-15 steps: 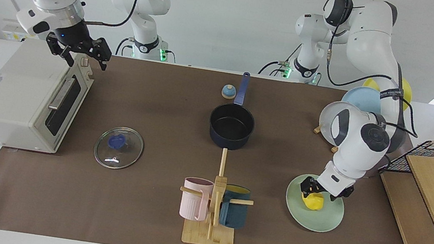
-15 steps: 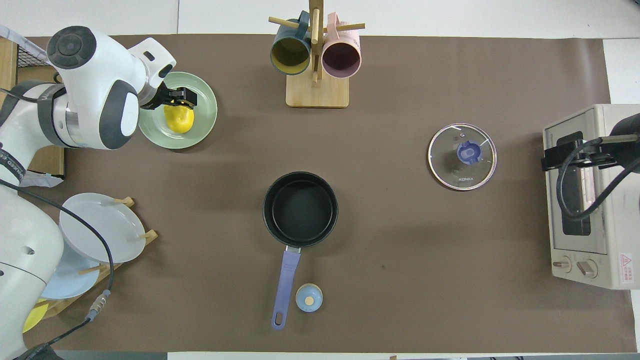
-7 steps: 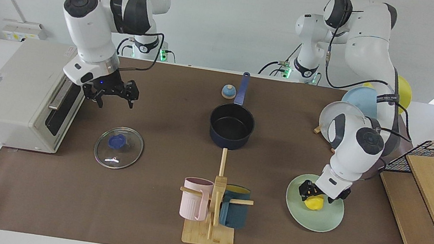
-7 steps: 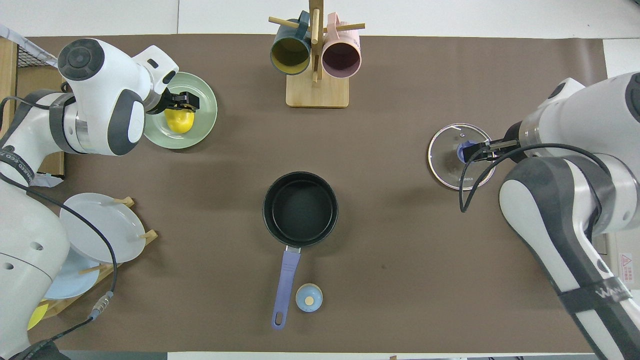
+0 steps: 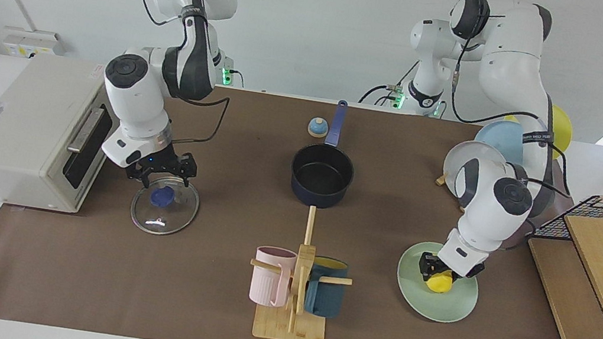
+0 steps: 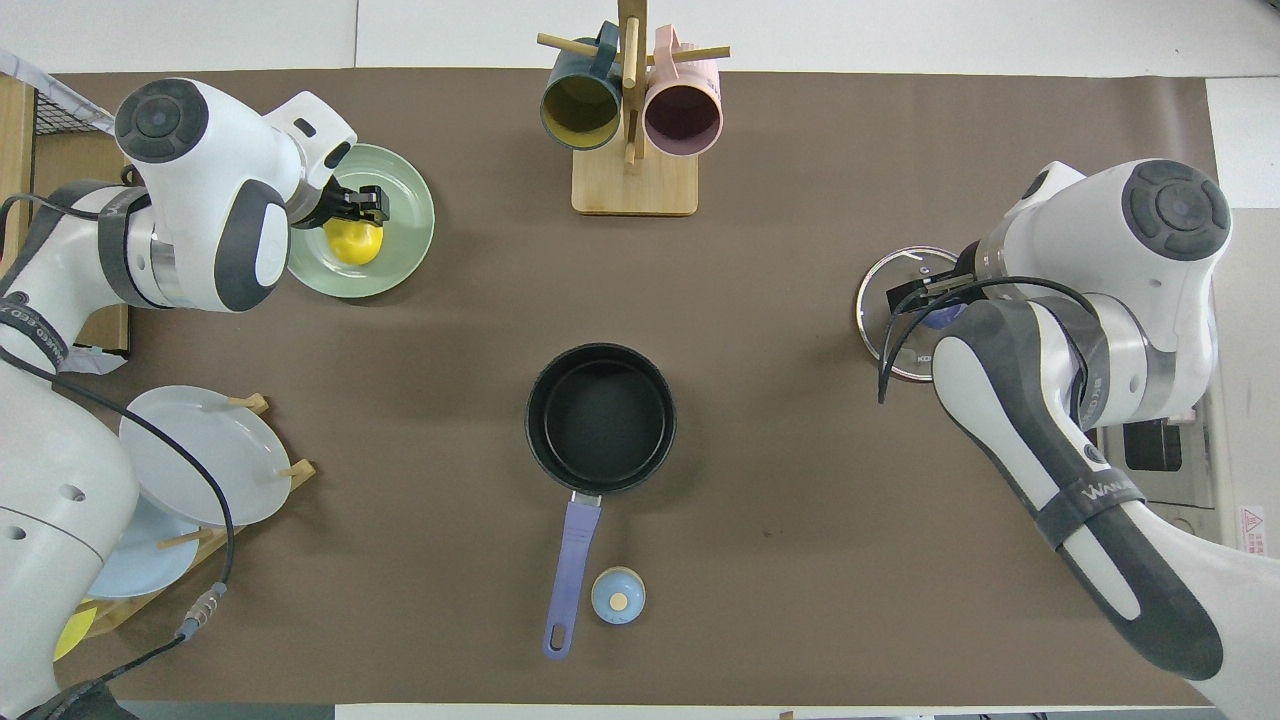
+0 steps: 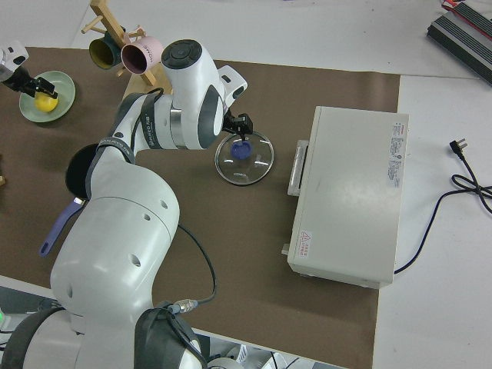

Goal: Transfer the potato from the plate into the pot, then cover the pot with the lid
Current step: 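Grasp the yellow potato with the left gripper while the right gripper reaches the lid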

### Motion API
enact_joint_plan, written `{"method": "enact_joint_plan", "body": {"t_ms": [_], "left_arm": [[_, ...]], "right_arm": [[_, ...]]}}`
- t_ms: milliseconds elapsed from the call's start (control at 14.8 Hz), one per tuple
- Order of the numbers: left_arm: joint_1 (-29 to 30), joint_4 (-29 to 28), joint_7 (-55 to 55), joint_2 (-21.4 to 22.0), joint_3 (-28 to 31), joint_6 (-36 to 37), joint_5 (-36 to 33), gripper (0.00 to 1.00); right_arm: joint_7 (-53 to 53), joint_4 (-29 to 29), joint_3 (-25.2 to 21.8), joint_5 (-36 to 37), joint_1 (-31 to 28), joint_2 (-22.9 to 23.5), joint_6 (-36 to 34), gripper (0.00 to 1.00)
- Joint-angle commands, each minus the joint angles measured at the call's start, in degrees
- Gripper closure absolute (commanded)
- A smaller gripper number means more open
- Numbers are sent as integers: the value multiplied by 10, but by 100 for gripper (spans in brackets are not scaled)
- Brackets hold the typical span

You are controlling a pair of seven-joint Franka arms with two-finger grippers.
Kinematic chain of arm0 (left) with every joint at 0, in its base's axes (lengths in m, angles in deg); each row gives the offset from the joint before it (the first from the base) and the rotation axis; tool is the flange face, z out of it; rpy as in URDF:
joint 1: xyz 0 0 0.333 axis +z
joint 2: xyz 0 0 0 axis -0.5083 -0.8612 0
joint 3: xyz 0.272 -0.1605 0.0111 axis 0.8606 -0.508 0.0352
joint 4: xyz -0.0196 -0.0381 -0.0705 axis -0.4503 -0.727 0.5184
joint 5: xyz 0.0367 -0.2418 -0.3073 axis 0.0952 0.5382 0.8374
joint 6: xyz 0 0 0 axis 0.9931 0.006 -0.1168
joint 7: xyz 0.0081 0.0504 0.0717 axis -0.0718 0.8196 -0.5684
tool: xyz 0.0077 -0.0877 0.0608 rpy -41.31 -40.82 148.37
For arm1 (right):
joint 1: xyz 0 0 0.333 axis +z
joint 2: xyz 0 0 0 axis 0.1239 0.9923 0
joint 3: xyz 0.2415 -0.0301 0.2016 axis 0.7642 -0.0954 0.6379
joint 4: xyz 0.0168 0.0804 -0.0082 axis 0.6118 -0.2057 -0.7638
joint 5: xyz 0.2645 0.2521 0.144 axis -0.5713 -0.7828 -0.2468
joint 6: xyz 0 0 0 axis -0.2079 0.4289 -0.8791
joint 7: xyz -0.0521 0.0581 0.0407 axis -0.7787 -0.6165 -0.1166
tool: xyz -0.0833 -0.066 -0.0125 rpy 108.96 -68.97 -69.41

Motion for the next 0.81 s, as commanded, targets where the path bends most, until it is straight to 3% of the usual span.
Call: {"method": "enact_joint_plan", "body": {"t_ms": [0,135,405,607,742], "left_arm": [[0,5,9,6,2,-2,-14,100],[1,18,9,41,0,46,-9,100],[-9,13,41,179,-4,190,70,100],[-70,-18,130,259,-9,275,74,100],[-136,-57,202,286,-8,269,74,100]], "right_arm": [[-48,-22,2,-1,-3,8,33,0],[-54,-23,2,-1,-5,14,37,0],[-57,-23,1,-1,-16,33,61,0],[-56,-23,1,-1,-19,37,73,0],[-55,-23,1,-1,-19,39,74,0]]}}
